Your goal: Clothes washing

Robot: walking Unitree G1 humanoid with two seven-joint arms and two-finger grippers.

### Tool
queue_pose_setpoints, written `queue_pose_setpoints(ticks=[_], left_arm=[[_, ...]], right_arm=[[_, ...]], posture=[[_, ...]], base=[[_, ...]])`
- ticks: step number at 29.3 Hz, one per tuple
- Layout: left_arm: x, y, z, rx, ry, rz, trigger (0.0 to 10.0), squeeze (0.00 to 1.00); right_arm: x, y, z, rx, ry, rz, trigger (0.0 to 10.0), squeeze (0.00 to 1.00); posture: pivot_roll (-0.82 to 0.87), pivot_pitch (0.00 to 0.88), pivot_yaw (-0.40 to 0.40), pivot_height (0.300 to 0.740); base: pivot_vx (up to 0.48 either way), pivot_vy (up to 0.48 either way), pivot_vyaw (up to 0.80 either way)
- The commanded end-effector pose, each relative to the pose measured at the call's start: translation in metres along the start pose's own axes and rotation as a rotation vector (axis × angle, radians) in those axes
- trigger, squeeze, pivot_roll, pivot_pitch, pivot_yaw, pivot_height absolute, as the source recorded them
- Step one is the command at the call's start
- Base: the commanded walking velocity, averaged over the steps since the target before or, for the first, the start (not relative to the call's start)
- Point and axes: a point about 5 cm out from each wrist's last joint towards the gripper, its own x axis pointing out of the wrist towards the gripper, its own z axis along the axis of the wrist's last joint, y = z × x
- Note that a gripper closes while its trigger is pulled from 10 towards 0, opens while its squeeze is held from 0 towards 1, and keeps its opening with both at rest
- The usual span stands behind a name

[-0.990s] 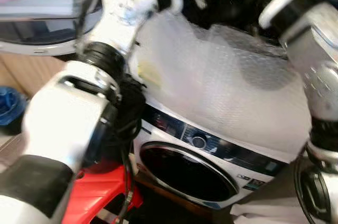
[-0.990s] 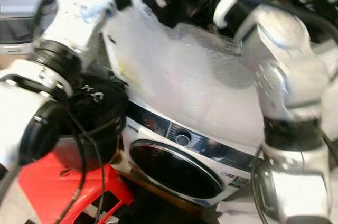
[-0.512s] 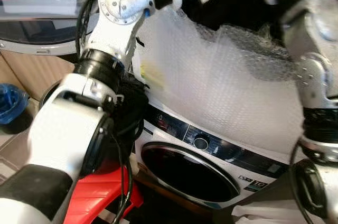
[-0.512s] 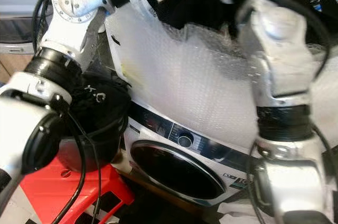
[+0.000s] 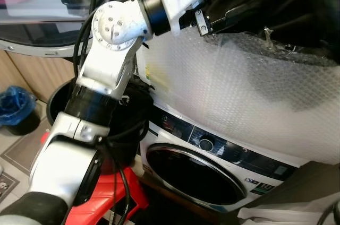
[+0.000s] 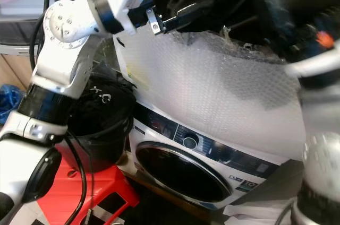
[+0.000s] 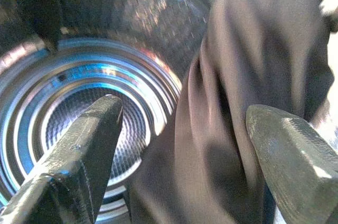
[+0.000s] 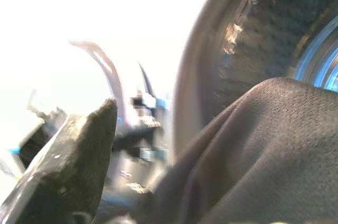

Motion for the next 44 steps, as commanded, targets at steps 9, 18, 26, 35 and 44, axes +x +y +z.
queue_pose_setpoints(ticks=[9,18,26,35,44], left_arm=[[-0.020,-0.060,-0.032,-0.115,0.147,-0.087,10.0,0.00],[-0.041,-0.097,-0.029,-0.220,0.191,-0.033,10.0,0.00],[-0.051,-0.102,-0.016,-0.074,0.177,-0.054,10.0,0.00],[-0.032,-0.034,0.008,0.261,0.097,0.001,10.0,0.00],[-0.034,-0.085,0.005,-0.177,0.087,-0.214,10.0,0.00]], right_arm=[[-0.028,0.042,-0.005,0.239,-0.074,0.008,10.0,0.00],[-0.078,0.029,-0.045,0.224,0.163,-0.190,10.0,0.00],[-0.090,0.022,-0.062,0.219,0.233,-0.237,10.0,0.00],[-0.076,0.027,-0.071,0.229,0.234,-0.157,10.0,0.00],[-0.079,0.013,-0.094,0.147,0.298,-0.248,10.0,0.00]], posture=[[0.12,0.138,-0.037,0.740],[0.13,0.145,-0.069,0.740],[0.15,0.147,-0.085,0.740],[0.17,0.145,-0.088,0.740],[0.18,0.135,-0.077,0.740]], base=[[0.000,0.000,0.00],[0.000,0.000,0.00],[0.000,0.000,0.00],[0.000,0.000,0.00],[0.000,0.000,0.00]])
